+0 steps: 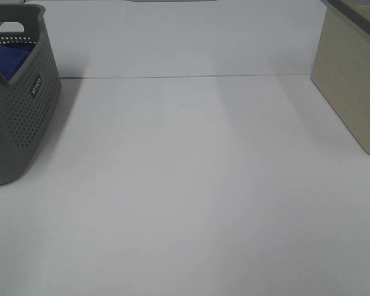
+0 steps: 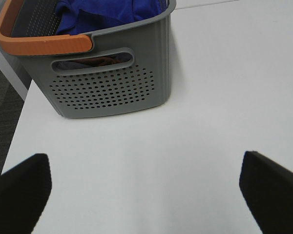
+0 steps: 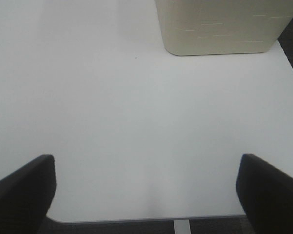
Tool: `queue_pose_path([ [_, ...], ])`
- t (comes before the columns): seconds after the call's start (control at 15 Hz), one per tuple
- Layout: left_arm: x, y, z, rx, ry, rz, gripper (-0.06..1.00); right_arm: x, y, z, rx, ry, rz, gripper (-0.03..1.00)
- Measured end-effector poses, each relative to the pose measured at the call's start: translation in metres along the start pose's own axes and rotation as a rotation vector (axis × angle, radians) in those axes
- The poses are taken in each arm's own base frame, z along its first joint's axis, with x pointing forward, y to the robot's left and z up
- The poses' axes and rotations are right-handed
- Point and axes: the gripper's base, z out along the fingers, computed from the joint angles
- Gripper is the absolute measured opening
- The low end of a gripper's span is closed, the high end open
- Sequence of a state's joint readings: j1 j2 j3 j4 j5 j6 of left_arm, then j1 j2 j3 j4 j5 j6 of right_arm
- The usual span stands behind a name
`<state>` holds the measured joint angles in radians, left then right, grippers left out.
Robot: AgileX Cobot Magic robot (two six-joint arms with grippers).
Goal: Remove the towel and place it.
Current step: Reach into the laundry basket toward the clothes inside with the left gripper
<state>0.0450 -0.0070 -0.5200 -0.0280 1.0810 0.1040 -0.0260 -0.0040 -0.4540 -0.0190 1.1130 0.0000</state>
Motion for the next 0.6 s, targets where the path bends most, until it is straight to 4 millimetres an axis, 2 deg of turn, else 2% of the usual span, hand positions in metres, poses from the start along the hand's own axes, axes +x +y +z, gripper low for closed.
queue_pose_path([
  [0.6,0.0,0.0,0.0,0.0,0.0,0.0,0.99,0.0,0.0,0.0,0.0,0.0,0.0,0.97],
])
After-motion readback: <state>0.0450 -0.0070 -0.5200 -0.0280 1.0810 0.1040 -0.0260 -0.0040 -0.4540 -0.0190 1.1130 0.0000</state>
